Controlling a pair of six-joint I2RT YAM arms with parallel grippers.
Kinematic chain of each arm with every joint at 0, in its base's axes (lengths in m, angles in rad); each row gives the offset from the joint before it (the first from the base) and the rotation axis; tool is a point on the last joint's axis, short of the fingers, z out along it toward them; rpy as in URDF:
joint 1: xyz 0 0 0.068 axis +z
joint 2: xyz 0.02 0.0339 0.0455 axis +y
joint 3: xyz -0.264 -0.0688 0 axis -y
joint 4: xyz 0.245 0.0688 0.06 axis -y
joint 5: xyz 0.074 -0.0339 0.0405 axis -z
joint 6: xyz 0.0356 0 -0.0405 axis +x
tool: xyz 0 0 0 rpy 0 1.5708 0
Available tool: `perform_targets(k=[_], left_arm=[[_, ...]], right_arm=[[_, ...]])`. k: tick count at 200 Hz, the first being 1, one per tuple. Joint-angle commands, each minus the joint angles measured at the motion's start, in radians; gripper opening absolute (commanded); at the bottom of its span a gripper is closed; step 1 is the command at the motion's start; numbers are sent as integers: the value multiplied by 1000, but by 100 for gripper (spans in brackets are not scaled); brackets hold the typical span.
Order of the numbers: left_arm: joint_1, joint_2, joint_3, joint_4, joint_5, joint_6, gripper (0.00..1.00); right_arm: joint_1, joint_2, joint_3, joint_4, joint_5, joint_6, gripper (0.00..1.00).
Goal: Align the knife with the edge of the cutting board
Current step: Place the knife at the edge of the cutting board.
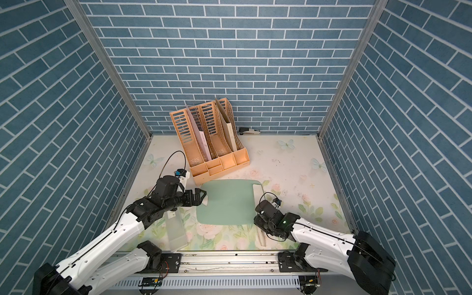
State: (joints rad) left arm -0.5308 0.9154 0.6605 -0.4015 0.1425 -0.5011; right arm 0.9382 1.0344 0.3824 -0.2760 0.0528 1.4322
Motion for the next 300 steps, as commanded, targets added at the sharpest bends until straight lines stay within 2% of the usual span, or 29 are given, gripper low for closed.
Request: perform_targets(k=[1,62,142,220,300], left_arm=[[-6,11,29,-20,-21,1,100],[-5,23,28,-20,-24,0,100],[-5,32,29,-17,-6,6,100],[-5,31,27,-11,11,8,100],[-6,20,24,-3,20,10,100]], right_arm=[[5,18,20,-100,44,-21,32],[24,92,62,-78,39,-11,32],[103,185,108,-31,57,119,31],[117,136,98,-58,100,212,30],[157,178,198,-133,140,217,28]])
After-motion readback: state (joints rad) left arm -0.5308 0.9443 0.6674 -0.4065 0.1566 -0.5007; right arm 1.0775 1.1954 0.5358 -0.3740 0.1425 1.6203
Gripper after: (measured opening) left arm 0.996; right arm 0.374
